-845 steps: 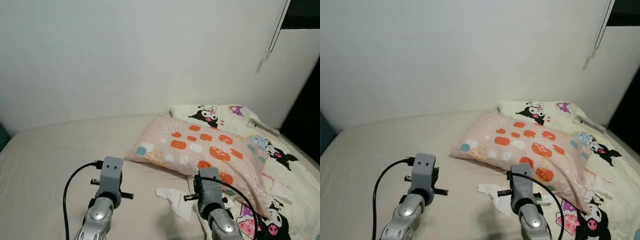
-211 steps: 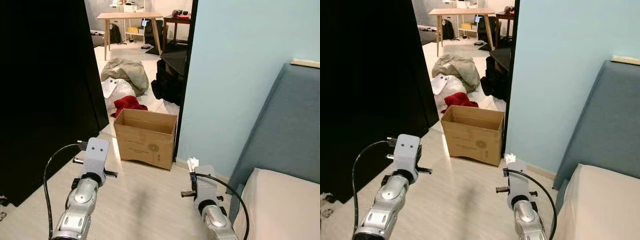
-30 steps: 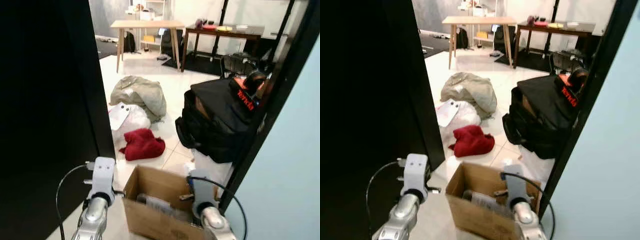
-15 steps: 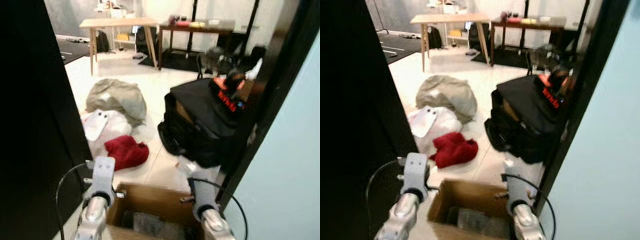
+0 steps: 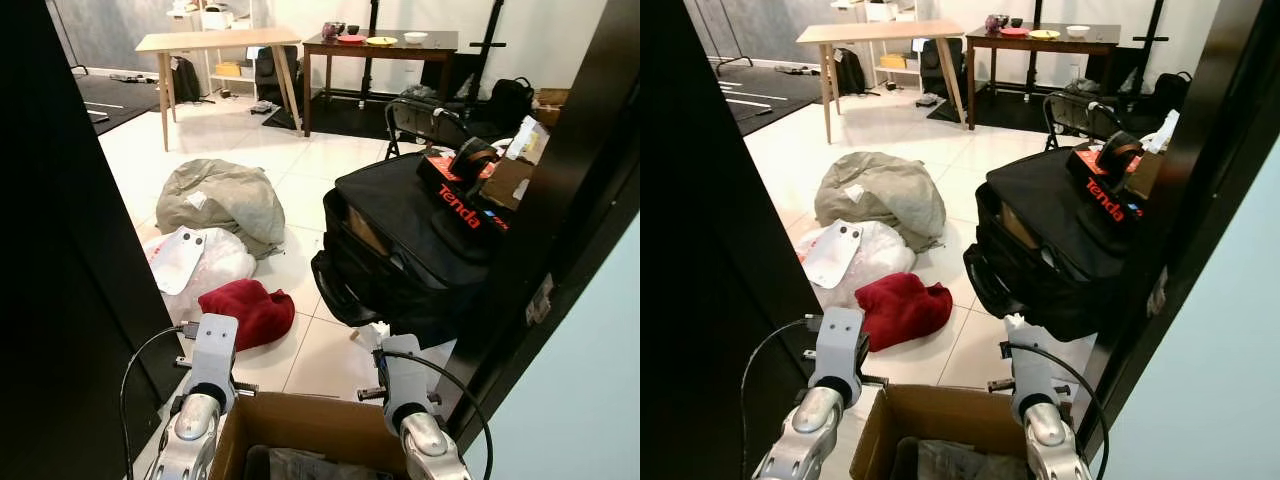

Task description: Clean up the room

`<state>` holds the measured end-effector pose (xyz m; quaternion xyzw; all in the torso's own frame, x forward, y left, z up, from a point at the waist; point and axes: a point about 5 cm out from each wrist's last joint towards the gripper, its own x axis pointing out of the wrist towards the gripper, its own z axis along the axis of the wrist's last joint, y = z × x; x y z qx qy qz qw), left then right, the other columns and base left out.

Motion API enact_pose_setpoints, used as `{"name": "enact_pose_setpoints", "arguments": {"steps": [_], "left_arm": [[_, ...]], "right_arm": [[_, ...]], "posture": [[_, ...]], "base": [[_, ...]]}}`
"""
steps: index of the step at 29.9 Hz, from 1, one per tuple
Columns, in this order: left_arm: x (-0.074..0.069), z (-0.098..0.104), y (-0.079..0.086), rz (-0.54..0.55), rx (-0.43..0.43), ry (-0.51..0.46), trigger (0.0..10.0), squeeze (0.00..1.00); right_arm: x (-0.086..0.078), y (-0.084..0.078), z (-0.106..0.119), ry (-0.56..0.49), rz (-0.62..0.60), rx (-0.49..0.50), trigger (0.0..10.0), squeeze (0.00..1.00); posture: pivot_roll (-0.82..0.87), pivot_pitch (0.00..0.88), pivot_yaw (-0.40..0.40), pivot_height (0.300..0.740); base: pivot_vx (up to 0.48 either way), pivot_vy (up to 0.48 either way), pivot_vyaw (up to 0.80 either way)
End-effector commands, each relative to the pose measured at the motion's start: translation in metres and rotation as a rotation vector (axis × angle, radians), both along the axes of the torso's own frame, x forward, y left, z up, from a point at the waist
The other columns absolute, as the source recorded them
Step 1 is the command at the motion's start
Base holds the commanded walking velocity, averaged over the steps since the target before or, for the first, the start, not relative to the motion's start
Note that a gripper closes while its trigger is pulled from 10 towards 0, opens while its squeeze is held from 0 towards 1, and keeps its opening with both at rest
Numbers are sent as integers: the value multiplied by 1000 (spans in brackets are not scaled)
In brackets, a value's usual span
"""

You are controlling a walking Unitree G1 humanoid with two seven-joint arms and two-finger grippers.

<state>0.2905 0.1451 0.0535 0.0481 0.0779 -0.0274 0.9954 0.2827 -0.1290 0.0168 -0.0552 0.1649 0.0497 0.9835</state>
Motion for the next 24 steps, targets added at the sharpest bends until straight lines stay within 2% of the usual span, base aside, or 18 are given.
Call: {"name": "enact_pose_setpoints", "arguments": {"steps": [1,8,11,16,23,24], "left_arm": [[-3,-6,4,5,9,34,10000,0],[-2,-6,3,-17,27,40,10000,0],[-3,-8,3,-21,39,53,10000,0],[-3,-11,5,-2,35,73,10000,0],[-2,-11,8,-6,58,73,10000,0],[-2,-10,11,-24,78,67,10000,0]], "right_arm": [[-1,2,-1,8,0,9,10000,0],[-1,3,0,8,3,8,10000,0],[0,3,0,8,3,6,10000,0],[0,3,0,6,7,1,10000,0],[2,7,2,10,55,-14,10000,0],[3,11,0,34,97,-18,10000,0]], "posture": [[74,19,6,740],[74,21,5,740],[73,20,6,740],[73,17,6,740],[77,16,-2,740],[76,21,-1,740]], "base": [[0,0,0],[0,0,0],[0,-480,0],[0,0,0],[0,0,0],[0,0,0]]}}
